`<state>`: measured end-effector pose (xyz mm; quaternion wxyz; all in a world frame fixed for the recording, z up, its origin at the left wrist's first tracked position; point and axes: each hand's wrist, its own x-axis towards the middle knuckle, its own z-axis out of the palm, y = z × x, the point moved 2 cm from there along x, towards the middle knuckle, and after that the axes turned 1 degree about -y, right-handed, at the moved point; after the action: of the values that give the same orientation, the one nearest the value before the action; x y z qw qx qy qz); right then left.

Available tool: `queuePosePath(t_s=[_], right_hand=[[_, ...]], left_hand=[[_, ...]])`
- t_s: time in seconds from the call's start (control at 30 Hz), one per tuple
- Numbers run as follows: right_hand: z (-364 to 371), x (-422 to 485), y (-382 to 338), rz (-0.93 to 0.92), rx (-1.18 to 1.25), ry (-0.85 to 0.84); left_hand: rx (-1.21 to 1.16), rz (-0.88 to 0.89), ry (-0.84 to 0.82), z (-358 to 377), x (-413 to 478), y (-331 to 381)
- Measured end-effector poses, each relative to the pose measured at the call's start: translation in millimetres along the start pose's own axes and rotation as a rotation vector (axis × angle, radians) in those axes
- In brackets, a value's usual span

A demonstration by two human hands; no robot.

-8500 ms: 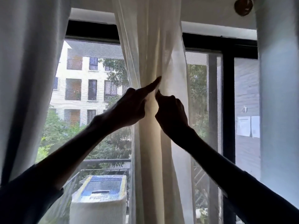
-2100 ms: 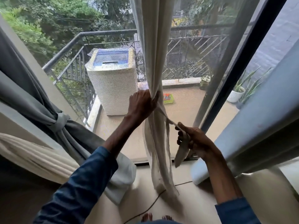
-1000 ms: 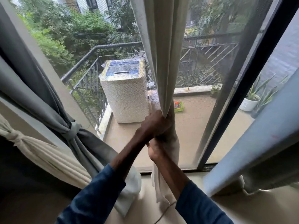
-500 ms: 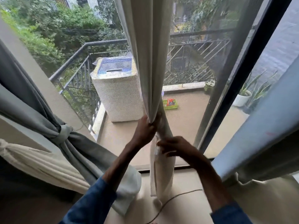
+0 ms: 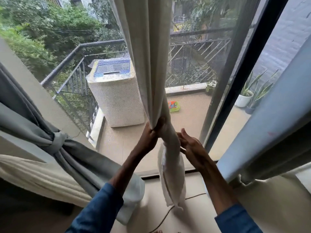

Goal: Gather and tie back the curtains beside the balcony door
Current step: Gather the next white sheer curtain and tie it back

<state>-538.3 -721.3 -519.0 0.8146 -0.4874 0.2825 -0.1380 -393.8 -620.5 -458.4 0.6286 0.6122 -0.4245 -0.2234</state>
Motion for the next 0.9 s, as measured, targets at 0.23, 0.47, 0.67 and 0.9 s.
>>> queuePosePath(t_s=[0.23, 0.47, 0.67, 0.9], right_hand=[[-14, 5, -1, -0.074, 0.365, 0.135], [-11, -9, -5, -0.04, 0.551, -0.155], [-24, 3, 18, 0.004, 0.764, 0.003], [-21, 5, 24, -0.033, 0.697, 0.067]], left_hand=[[-0.003, 0.007, -0.031, -3, 0, 2], [-0.019, 0.017, -0.046, -1, 1, 2], [0.065, 0.064, -0.039, -1, 4, 2], [0.16, 0.074, 0.015, -1, 4, 7]])
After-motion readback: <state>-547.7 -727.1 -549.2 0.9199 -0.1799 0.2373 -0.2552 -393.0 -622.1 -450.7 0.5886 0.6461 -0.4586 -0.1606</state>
